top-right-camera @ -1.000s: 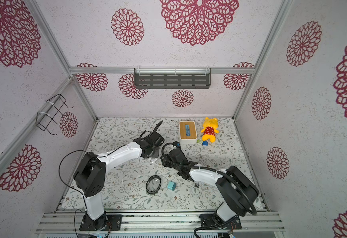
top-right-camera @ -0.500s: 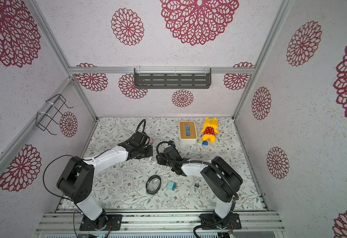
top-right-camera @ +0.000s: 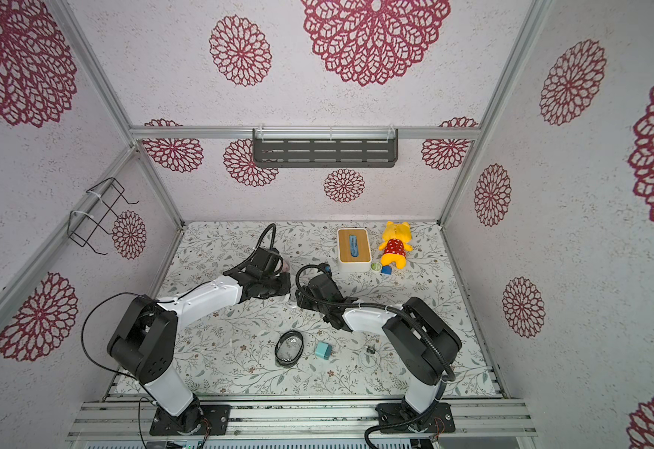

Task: Pack away charging kits
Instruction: Place the plug in the storage bag.

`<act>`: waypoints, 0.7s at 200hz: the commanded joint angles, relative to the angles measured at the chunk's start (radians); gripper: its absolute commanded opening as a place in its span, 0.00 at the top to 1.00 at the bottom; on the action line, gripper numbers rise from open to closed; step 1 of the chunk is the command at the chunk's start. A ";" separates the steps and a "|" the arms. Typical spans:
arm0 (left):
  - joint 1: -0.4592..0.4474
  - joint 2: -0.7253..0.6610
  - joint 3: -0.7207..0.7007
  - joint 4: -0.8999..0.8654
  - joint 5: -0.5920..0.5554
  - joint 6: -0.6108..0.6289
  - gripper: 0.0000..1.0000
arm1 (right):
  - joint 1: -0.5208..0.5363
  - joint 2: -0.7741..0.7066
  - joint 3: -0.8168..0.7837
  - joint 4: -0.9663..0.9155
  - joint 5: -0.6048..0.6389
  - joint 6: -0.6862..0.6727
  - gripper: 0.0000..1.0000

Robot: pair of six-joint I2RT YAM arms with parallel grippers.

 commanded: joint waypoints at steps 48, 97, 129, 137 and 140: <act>0.004 -0.089 -0.078 0.143 0.077 -0.003 1.00 | 0.002 0.046 0.043 -0.020 0.040 0.017 0.90; 0.039 -0.122 -0.168 0.315 0.220 -0.068 1.00 | -0.001 0.039 0.035 -0.027 0.058 0.018 0.90; 0.044 -0.115 -0.184 0.354 0.254 -0.085 1.00 | -0.001 0.036 0.029 -0.013 0.054 0.022 0.88; 0.046 -0.112 -0.185 0.362 0.260 -0.089 1.00 | -0.001 0.038 0.030 -0.014 0.057 0.021 0.87; 0.046 -0.110 -0.187 0.367 0.262 -0.091 1.00 | -0.001 0.039 0.031 -0.015 0.058 0.021 0.87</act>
